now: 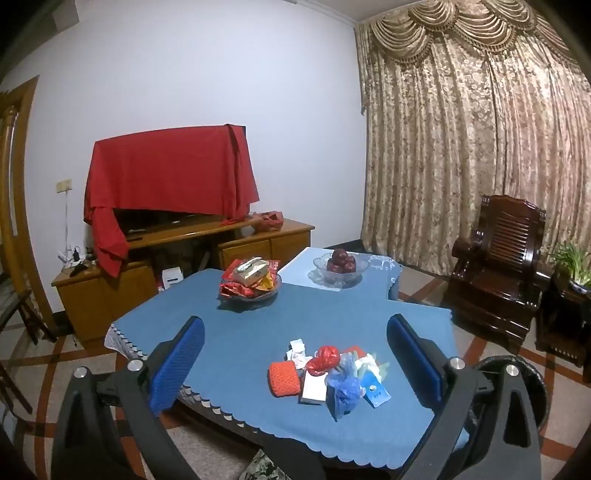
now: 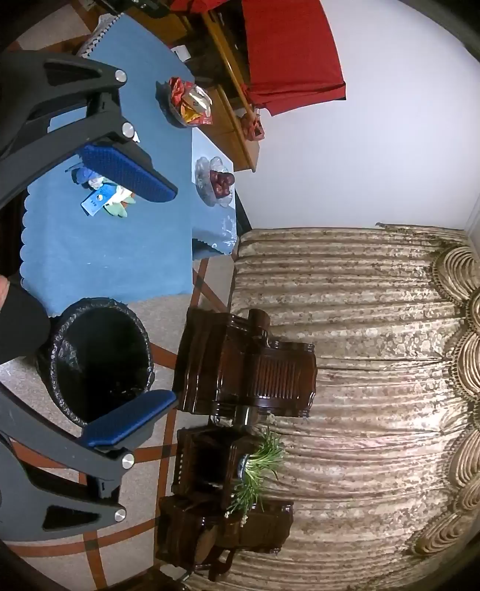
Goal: Collect trash
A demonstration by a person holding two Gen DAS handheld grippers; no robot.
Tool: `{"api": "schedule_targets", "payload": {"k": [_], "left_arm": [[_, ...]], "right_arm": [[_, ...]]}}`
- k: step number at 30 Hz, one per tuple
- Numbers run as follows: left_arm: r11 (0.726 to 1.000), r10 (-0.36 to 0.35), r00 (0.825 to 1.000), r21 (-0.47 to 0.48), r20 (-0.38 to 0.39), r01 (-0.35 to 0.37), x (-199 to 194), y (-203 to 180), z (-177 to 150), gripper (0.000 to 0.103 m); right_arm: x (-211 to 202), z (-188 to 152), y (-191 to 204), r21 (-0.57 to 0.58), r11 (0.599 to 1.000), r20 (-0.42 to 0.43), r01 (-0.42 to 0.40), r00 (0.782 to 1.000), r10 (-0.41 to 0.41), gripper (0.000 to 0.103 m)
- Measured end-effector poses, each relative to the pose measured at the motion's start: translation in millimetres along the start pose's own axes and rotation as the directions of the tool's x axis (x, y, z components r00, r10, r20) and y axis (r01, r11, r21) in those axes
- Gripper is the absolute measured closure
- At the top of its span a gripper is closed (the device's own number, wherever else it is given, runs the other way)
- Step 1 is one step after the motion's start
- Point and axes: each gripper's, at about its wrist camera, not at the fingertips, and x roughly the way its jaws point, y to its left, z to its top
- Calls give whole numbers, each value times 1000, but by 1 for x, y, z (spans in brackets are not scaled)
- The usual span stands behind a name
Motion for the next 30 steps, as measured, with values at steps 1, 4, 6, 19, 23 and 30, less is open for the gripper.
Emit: {"api": "schedule_targets", "payload": {"k": [1, 4, 6, 19, 23, 30], "left_arm": [[1000, -3, 1000, 4, -4, 3, 1, -1, 0, 6], [1000, -1, 1000, 5, -4, 1, 1, -2, 2, 6], [1000, -1, 1000, 2, -3, 1, -3, 0, 4, 6], [1000, 6, 1000, 3, 0, -6, -6, -5, 6, 6], [1000, 5, 1000, 5, -2, -5, -7, -7, 8, 6], [1000, 8, 1000, 0, 0, -8, -4, -7, 1, 6]], "right_arm": [[0, 0, 0, -3, 1000, 1, 1, 1000, -1, 5], [0, 0, 0, -3, 1000, 5, 2, 1000, -2, 5], [-1, 0, 0, -3, 1000, 6, 0, 1000, 0, 5], [-1, 0, 1, -1, 1000, 3, -2, 1000, 2, 5], [-1, 0, 1, 1, 1000, 2, -3, 1000, 3, 5], [1, 0, 3, 2, 1000, 3, -4, 1000, 4, 5]]}}
